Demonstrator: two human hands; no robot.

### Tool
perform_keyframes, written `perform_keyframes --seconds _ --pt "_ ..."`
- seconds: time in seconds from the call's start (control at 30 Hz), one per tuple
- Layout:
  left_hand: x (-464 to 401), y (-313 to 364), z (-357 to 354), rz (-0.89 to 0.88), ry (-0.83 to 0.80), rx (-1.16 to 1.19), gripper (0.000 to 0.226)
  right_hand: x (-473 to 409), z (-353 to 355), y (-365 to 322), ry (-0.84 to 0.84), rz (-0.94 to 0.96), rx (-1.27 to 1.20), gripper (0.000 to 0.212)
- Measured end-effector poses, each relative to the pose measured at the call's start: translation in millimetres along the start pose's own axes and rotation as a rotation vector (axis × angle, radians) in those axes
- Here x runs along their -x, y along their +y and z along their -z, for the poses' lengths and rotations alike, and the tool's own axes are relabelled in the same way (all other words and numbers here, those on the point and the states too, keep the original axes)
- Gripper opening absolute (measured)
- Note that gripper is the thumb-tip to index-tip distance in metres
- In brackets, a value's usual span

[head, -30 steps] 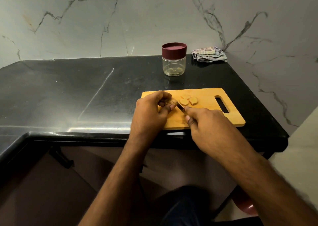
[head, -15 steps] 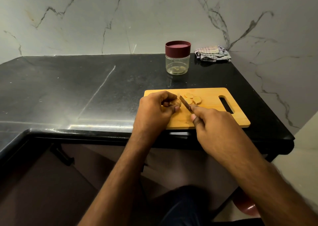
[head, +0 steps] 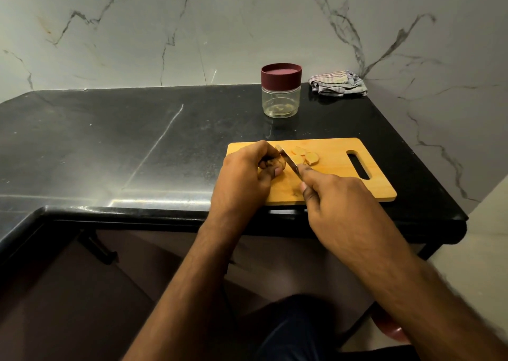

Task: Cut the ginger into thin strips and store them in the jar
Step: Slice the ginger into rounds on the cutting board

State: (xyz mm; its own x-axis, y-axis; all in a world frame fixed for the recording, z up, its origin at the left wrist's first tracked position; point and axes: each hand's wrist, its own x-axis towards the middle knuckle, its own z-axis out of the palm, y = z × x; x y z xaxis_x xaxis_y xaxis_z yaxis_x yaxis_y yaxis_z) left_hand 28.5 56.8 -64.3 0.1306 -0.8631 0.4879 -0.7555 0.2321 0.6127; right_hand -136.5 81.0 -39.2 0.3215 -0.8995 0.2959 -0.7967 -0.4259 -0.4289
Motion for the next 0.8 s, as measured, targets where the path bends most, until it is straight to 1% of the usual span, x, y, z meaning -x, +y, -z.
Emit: perform_keyframes --seconds 0.1,0.23,0.37,0.63,0.7,0.8 --pt "0 2 0 -0.011 0.001 -0.023 0.018 1 0 1 -0.010 0.001 0.003 0.044" --pt "1 3 0 -0.015 -0.002 -0.010 0.010 7 3 0 -0.028 -0.004 -0.015 0.045" --pt "-1 2 -1 -0.019 -0.012 -0.008 0.008 4 4 -1 -0.070 -0.026 -0.017 0.046" --pt "-1 -2 -5 -0.053 0.027 -0.044 0.009 -11 5 -10 -0.201 -0.089 0.086 0.056" --pt "-1 -3 -5 -0.054 0.034 -0.027 0.008 -17 7 -13 -0.238 -0.103 0.099 0.056" --pt "-1 -4 -6 -0.050 0.043 -0.013 0.007 -23 6 -17 -0.249 -0.113 0.124 0.055"
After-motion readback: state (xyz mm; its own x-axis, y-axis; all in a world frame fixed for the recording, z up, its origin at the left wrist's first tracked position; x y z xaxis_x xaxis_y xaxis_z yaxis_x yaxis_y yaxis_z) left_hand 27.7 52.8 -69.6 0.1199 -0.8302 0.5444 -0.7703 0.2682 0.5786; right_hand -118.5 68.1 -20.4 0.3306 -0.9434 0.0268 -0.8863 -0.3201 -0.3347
